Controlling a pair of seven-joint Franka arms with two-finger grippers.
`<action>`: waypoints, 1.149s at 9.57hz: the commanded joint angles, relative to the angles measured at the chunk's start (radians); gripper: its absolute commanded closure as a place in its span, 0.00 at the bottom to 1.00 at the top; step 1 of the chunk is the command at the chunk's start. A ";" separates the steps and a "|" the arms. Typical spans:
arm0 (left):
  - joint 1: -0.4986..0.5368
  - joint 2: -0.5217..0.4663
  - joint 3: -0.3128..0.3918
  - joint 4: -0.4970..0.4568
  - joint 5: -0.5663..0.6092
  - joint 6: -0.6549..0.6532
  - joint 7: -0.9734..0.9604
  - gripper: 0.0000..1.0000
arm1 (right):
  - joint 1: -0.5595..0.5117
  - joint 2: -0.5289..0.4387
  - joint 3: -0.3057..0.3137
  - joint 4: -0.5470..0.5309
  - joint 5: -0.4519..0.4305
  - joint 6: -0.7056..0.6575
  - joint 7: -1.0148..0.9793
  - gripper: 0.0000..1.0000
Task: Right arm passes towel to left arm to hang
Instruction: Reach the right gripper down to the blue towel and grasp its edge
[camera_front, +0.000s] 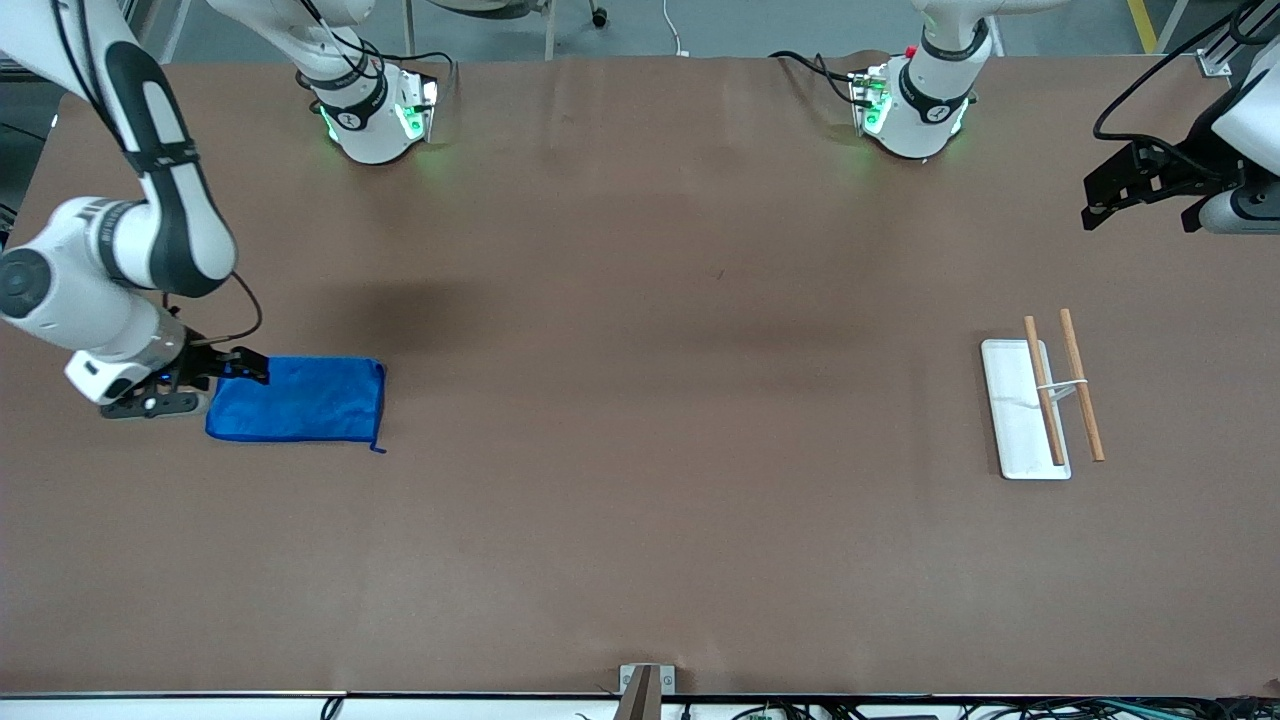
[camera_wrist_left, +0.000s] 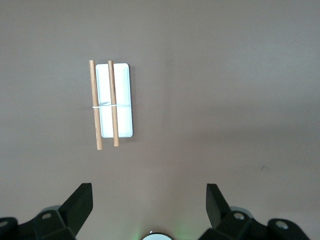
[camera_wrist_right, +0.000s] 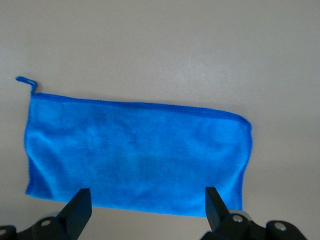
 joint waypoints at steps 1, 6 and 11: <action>-0.006 0.005 0.003 -0.017 0.017 -0.014 0.013 0.00 | 0.004 0.082 0.000 -0.034 -0.009 0.124 -0.024 0.00; -0.008 0.003 0.003 -0.017 0.017 -0.014 0.015 0.00 | 0.006 0.154 0.001 -0.066 -0.009 0.235 -0.028 0.10; -0.005 0.005 0.003 -0.017 0.017 -0.014 0.016 0.00 | 0.004 0.174 0.003 -0.061 -0.009 0.235 -0.024 0.57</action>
